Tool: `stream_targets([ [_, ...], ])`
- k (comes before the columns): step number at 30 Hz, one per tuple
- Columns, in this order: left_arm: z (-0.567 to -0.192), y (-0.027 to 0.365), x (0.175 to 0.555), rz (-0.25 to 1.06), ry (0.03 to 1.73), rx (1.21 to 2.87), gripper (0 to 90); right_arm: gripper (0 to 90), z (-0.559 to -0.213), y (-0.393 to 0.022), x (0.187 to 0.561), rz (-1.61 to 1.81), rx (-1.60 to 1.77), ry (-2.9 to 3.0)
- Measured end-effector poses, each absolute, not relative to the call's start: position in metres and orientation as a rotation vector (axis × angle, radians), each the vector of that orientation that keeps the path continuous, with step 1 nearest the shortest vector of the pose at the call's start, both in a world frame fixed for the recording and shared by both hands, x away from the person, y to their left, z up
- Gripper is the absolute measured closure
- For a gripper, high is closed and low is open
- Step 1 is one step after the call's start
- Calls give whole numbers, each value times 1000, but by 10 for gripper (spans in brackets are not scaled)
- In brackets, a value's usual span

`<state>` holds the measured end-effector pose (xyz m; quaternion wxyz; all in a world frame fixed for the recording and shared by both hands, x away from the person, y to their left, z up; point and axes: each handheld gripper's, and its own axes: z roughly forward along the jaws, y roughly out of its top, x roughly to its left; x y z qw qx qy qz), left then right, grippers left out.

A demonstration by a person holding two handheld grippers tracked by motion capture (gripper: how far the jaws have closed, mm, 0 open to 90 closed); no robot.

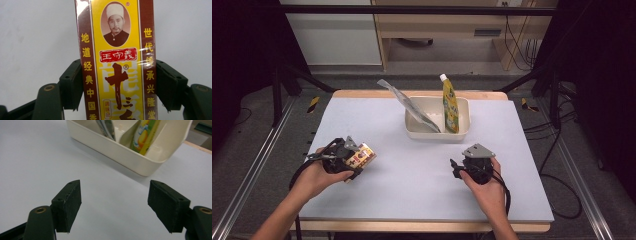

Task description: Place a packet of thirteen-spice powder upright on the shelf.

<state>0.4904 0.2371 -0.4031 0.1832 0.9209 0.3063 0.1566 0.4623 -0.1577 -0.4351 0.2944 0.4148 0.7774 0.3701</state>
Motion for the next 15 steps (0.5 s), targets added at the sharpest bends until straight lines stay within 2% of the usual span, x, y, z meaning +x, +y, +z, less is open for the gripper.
stream_targets([
  [15,-409,186,487,478,694,2608,313,191,-426,-139,465,1223,1200,2116],
])
